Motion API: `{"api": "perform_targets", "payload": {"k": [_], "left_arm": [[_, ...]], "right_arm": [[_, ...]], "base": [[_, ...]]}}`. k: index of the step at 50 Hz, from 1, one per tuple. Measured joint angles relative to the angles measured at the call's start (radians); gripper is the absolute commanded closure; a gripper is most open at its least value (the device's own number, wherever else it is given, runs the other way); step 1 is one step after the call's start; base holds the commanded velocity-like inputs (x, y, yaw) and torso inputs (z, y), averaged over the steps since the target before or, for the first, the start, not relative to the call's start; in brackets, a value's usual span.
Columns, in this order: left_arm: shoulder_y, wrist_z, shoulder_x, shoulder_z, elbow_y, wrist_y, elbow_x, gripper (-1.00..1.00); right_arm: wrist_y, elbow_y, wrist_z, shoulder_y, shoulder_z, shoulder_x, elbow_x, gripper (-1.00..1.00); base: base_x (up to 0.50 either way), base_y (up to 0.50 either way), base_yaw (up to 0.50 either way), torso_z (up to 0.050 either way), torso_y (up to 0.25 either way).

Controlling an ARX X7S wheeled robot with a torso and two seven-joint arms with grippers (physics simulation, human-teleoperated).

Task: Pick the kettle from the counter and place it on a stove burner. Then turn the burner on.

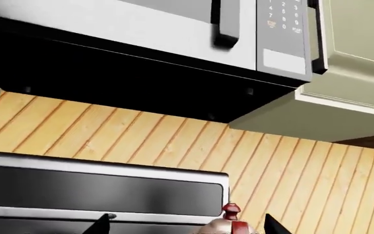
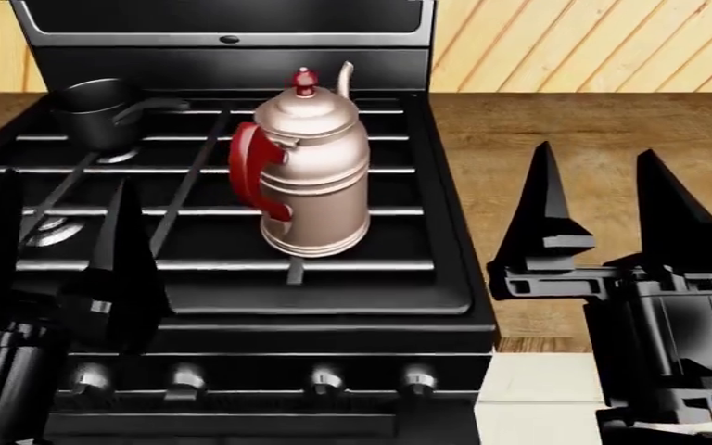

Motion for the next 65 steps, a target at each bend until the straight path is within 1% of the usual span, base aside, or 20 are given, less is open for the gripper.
{"api": "perform_targets", "payload": {"k": [9, 16, 25, 40, 65], "left_arm": [[-0.008, -0.043, 0.012, -0.004, -0.012, -0.011, 0.03, -1.0], [-0.03, -0.078, 0.02, 0.038, -0.021, -0.043, 0.097, -1.0], [-0.069, -0.116, 0.027, 0.081, -0.022, -0.09, 0.14, -1.0], [-0.174, -0.171, 0.026, 0.114, 0.013, -0.162, 0.152, -1.0], [-0.189, -0.186, 0.019, 0.139, 0.049, -0.145, 0.215, -1.0]], "right_arm": [[0.014, -0.004, 0.021, 0.008, -0.009, 0.006, -0.016, -1.0], [0.016, -0.003, 0.031, 0.01, -0.012, 0.008, -0.024, -1.0], [-0.009, 0.005, 0.022, 0.0, -0.007, 0.006, -0.022, -1.0], [-0.029, 0.012, 0.009, -0.045, 0.0, 0.029, -0.039, -1.0], [-0.067, 0.062, -0.012, -0.135, -0.025, 0.027, -0.074, -1.0]], "base": [[-0.39, 0.42, 0.0, 0.0, 0.0], [-0.34, 0.47, 0.0, 0.0, 0.0], [0.0, 0.0, 0.0, 0.0, 0.0], [0.0, 0.0, 0.0, 0.0, 0.0], [0.0, 0.0, 0.0, -0.048, -0.101]]}}
